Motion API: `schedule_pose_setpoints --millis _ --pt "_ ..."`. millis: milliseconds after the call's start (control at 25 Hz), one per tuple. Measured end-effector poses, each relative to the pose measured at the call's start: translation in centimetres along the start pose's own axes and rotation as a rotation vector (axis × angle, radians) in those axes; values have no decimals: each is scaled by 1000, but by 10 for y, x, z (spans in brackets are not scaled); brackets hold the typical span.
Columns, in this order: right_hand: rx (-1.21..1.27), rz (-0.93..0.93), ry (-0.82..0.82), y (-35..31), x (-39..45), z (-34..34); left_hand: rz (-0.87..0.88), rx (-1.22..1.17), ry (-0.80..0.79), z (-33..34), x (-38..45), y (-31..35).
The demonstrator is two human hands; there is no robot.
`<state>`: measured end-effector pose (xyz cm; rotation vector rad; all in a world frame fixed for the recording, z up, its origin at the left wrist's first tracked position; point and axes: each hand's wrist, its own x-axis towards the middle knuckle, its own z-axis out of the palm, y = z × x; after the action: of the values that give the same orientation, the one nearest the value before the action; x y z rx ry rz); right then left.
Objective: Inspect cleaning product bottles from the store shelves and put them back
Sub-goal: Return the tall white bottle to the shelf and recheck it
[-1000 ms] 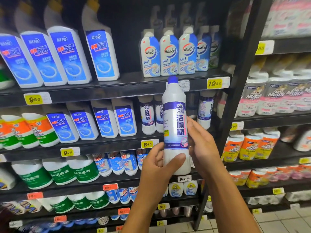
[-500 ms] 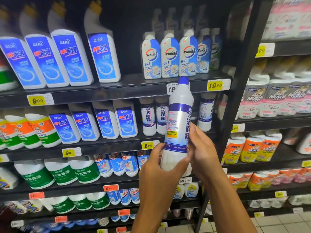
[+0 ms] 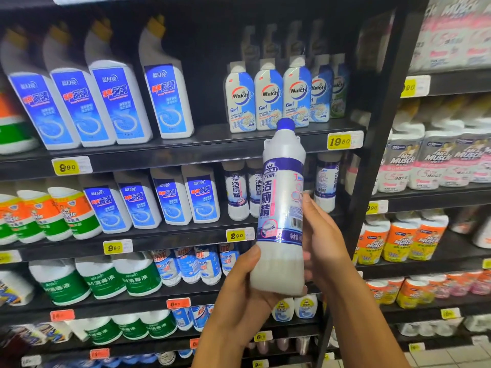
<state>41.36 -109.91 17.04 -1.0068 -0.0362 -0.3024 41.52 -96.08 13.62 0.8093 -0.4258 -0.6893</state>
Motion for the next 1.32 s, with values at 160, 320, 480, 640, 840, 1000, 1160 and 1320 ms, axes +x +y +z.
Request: schedule_pose_setpoints --millis 160,320,480,640,840,1000,1160,1320 --pt "74 28 -41 2 3 -2 -73 -206 -75 -5 -1 -6" --pt "-31 7 -23 4 1 -7 -125 -196 -106 -9 -2 -3" --pt "-181 -104 97 -4 2 -6 -80 156 59 -24 2 0" --pt "-284 -178 129 -4 4 -6 29 492 102 -16 7 -3" --pt "-300 -151 81 -5 6 -10 29 358 98 -18 3 -1" --pt "-189 -65 43 3 8 -10 -12 192 50 -17 1 -2" --pt "-159 -26 7 7 9 -11 -25 182 47 -19 1 -2" --pt "-168 -7 7 10 11 -14 -38 199 67 -21 4 -3"
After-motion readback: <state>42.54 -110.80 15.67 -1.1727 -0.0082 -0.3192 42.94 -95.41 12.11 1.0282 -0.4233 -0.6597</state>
